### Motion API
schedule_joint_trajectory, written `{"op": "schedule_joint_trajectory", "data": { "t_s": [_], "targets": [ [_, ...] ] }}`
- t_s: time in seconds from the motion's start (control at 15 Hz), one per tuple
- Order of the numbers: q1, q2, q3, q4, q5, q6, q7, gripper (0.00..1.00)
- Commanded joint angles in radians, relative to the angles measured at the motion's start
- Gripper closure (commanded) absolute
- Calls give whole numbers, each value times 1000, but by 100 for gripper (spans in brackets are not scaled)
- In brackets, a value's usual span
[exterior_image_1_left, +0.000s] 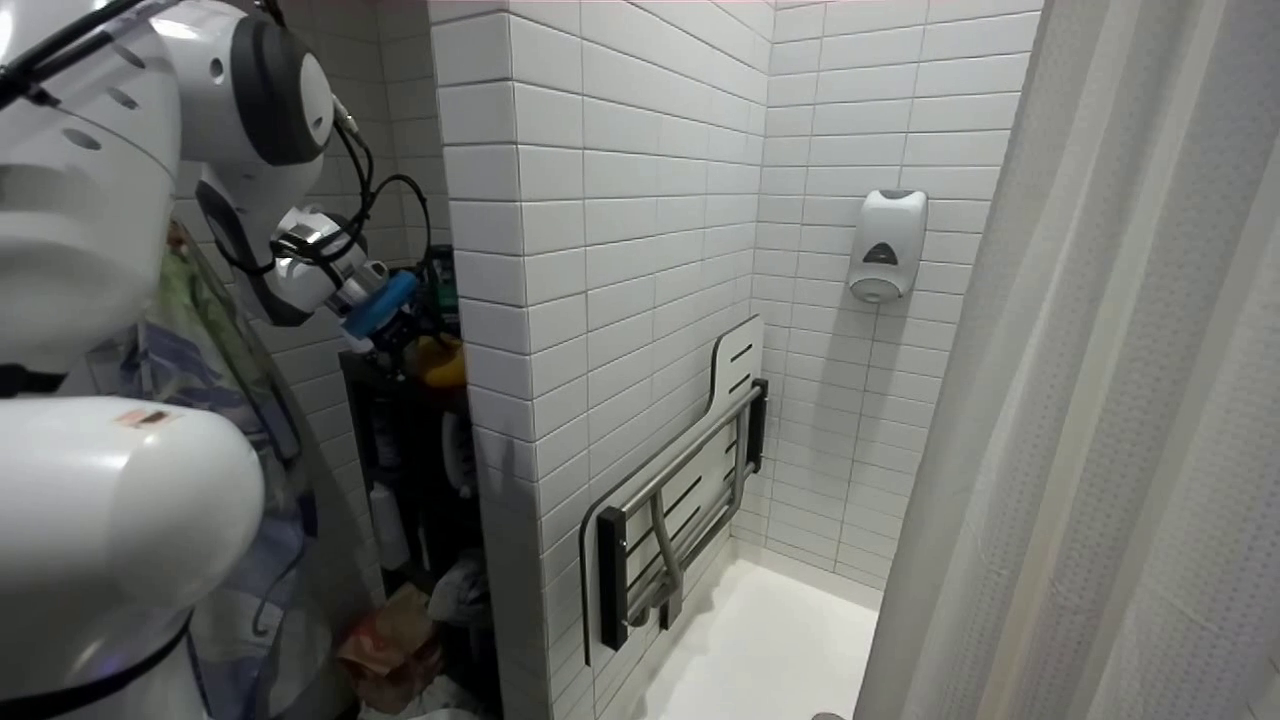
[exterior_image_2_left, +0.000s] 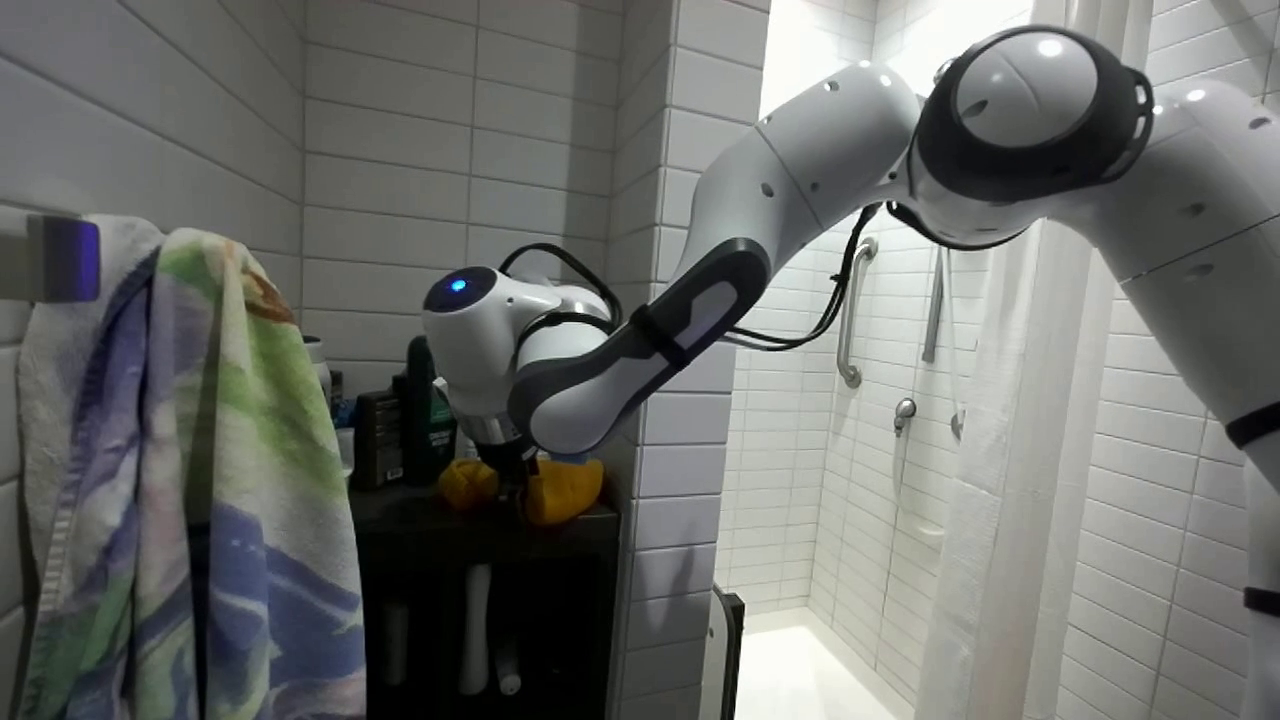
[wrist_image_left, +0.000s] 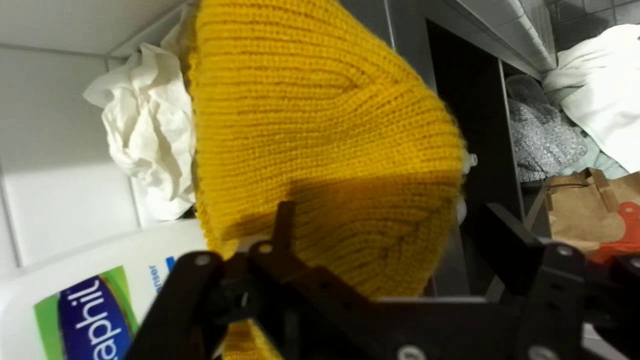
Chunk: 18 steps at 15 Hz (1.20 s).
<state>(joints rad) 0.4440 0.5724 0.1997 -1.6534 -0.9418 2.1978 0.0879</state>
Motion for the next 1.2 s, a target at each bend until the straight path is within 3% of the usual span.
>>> {"op": "schedule_joint_trajectory", "data": {
  "t_s": [0.0, 0.53, 1.13],
  "targets": [
    [13, 16, -11, 35, -15, -7, 17, 39],
    [6, 6, -3, 37, 8, -10, 8, 99],
    [-9, -59, -3, 2, 16, 5, 49, 99]
  ]
}}
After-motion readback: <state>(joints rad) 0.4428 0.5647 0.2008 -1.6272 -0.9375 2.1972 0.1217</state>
